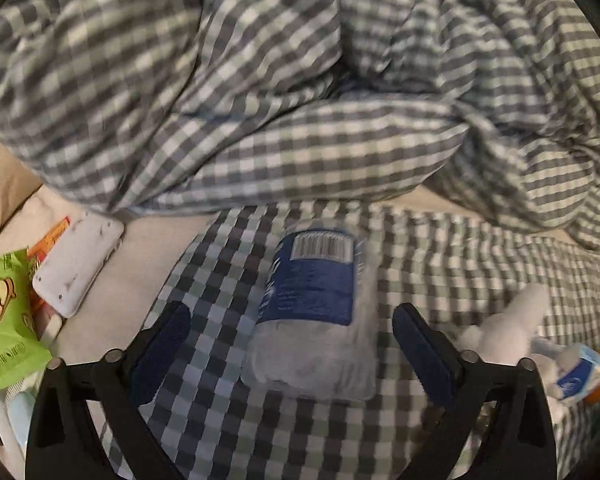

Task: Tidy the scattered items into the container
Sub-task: 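Grasp the clear floss-pick jar with the left gripper while the right gripper grasps the small blue-and-white box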

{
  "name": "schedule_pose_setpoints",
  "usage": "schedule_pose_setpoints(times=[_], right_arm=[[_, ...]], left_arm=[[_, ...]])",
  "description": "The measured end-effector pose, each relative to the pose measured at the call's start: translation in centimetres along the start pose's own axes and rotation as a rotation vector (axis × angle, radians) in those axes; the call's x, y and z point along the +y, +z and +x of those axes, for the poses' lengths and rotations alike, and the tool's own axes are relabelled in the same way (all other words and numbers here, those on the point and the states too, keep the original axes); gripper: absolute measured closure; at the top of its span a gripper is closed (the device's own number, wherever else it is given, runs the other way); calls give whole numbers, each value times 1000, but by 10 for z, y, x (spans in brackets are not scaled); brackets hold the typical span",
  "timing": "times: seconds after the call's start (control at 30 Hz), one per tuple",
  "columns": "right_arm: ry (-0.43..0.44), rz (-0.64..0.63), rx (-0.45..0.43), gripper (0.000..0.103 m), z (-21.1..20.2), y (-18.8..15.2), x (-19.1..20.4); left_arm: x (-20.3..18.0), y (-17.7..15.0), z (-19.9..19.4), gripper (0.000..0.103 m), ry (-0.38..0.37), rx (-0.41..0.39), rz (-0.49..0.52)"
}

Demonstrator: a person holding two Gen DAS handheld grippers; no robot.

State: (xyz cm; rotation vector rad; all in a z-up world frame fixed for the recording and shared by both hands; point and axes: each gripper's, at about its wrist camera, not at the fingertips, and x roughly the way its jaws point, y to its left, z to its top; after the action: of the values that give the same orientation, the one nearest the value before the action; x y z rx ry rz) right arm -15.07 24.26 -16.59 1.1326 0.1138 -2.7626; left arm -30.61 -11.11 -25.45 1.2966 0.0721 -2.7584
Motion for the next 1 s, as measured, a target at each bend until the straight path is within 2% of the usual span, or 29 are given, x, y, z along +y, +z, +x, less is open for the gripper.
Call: schedule_pose_setpoints(times=[0.03, 0.07, 0.2, 0.37, 0.57, 0.67, 0.77, 0.9, 0.93, 1.0], right_arm=[[-1, -3, 0, 0, 1, 0, 1], [-5, -10, 0, 0, 2, 0, 2], [-2, -22, 7, 0, 8, 0, 7], [77, -60, 2, 0, 22, 8, 19], [251, -148, 74, 0, 74, 29, 45], [245, -199, 148, 0, 101, 36, 60], [286, -191, 178, 0, 119, 38, 68], [282, -217, 217, 1, 135, 32, 79], [287, -220, 225, 2, 138, 31, 81], [311, -206, 255, 14, 145, 27, 84]], left_arm=[[1, -1, 3, 38, -25, 18, -10], [0, -2, 5, 38, -32, 27, -15], [-7, -5, -1, 39, 16, 10, 9], [-6, -10, -23, 39, 16, -8, 3], [3, -12, -68, 39, 13, -69, 4], [16, -12, -85, 39, 29, -99, 1], [34, -7, -96, 39, 42, -115, -15], [50, -5, -112, 39, 53, -137, -35], [52, -4, -115, 39, 53, -139, -39], [56, -3, -121, 39, 51, -139, -46]])
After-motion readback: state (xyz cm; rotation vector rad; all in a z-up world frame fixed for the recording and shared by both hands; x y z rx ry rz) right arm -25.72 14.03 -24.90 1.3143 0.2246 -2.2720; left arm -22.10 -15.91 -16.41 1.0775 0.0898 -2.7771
